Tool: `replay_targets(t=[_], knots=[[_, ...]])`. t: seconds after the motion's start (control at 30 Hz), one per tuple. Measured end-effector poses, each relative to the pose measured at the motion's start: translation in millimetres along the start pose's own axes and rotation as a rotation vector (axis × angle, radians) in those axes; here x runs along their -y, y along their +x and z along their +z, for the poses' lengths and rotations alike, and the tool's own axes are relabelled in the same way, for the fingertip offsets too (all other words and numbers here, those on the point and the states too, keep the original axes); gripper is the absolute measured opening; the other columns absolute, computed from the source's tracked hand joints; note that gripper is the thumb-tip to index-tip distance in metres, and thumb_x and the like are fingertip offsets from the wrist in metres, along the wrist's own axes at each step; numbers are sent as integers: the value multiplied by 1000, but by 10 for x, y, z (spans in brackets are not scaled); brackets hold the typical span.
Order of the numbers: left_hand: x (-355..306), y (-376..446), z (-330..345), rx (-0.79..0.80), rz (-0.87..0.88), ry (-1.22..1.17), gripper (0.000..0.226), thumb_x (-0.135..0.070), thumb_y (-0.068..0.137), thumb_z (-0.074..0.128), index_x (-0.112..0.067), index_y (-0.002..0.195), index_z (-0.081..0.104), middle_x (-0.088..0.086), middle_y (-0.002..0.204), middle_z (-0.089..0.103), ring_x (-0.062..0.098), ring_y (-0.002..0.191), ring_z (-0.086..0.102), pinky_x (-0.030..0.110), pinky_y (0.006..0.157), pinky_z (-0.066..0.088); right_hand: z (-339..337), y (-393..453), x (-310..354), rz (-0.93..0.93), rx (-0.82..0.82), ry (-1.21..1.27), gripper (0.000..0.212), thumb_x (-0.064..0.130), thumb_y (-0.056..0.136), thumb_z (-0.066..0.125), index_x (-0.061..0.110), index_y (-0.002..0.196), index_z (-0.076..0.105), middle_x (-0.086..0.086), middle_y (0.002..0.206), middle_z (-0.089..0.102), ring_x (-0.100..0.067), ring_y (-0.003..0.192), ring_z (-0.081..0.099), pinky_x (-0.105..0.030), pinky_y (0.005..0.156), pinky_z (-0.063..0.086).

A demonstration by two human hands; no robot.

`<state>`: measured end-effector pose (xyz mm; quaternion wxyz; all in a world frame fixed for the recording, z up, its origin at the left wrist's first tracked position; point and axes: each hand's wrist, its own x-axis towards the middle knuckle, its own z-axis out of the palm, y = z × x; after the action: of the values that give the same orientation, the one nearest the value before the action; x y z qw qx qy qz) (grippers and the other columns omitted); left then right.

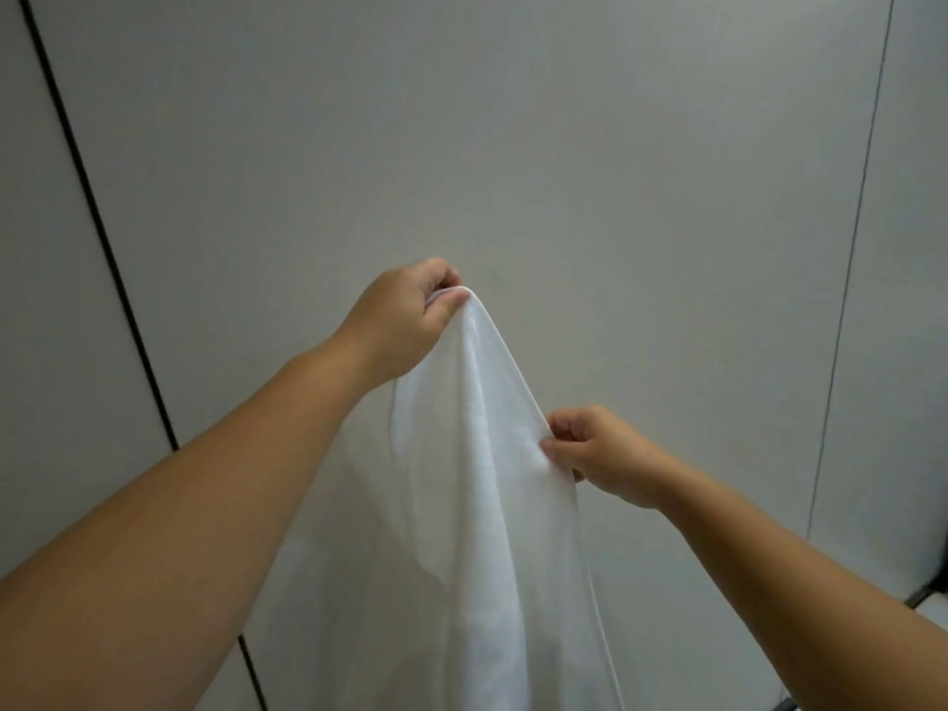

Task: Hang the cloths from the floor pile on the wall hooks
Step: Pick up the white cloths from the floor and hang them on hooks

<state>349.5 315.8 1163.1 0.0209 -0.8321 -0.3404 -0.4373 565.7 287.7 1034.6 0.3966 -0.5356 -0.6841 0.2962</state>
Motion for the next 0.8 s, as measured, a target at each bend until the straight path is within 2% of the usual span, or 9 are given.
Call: replay_targets(t=[0.13, 0.23, 0.3, 0.37, 0.53, 0.6, 0.67, 0.73, 0.8], knots=[[162, 7, -291, 1, -145, 150, 11, -28, 93, 54, -21, 85, 56, -13, 69, 52, 3, 64, 47, 23, 59, 37, 8, 76, 113, -61, -228, 67, 29, 21, 94, 54, -3, 79, 61, -4, 64, 48, -14, 58, 43, -27, 54, 35], [327, -134, -329, 156, -324, 214, 11, -28, 91, 55, -20, 83, 57, -8, 73, 55, 13, 67, 50, 26, 59, 40, -80, 137, 367, -176, -295, 26, 28, 24, 93, 56, 7, 73, 65, 4, 58, 51, -5, 50, 42, -21, 48, 35], [388, -249, -238, 234, -338, 59, 6, -26, 85, 63, -22, 84, 58, -4, 78, 59, 15, 72, 54, 29, 68, 47, -97, 189, 567, -233, -279, -26, 27, 25, 93, 57, 8, 74, 66, 2, 60, 52, -6, 52, 44, -21, 50, 37], [399, -348, -79, 287, -354, -180, 20, -32, 76, 69, -25, 92, 59, -2, 88, 63, 13, 81, 59, 31, 82, 50, -77, 231, 760, -272, -232, -78, 23, 26, 92, 58, 10, 79, 69, 0, 65, 57, -7, 57, 48, -20, 53, 42], [307, -459, 321, 402, -411, -535, 31, -17, 87, 66, -8, 116, 59, 7, 113, 67, 17, 106, 64, 32, 97, 48, 27, 297, 981, -316, -138, -118, 15, 23, 91, 59, 16, 84, 71, -1, 75, 66, -10, 67, 57, -28, 66, 50], [289, -471, 391, 372, -410, -586, 23, -12, 92, 58, -1, 113, 59, 11, 111, 68, 18, 101, 64, 35, 94, 48, 52, 298, 975, -320, -119, -116, 15, 23, 91, 59, 18, 83, 70, 1, 73, 65, -9, 66, 57, -29, 67, 50], [281, -469, 419, 308, -410, -554, 24, -22, 92, 57, -1, 104, 60, 9, 98, 67, 17, 87, 61, 40, 83, 50, 52, 287, 941, -319, -116, -95, 15, 25, 90, 61, 18, 80, 69, 3, 68, 61, -9, 63, 54, -27, 62, 47], [281, -451, 398, 252, -381, -459, 23, -31, 90, 55, -8, 92, 59, 3, 81, 60, 14, 72, 53, 34, 67, 44, 40, 286, 859, -294, -130, -91, 18, 27, 89, 63, 17, 74, 66, 3, 65, 56, -9, 58, 49, -25, 56, 42], [309, -407, 323, 167, -349, -355, 15, -25, 94, 52, -14, 85, 56, -4, 70, 52, 10, 61, 45, 27, 58, 37, 37, 285, 727, -211, -78, -100, 18, 25, 86, 65, 15, 72, 63, 4, 63, 55, -8, 55, 48, -23, 53, 39]])
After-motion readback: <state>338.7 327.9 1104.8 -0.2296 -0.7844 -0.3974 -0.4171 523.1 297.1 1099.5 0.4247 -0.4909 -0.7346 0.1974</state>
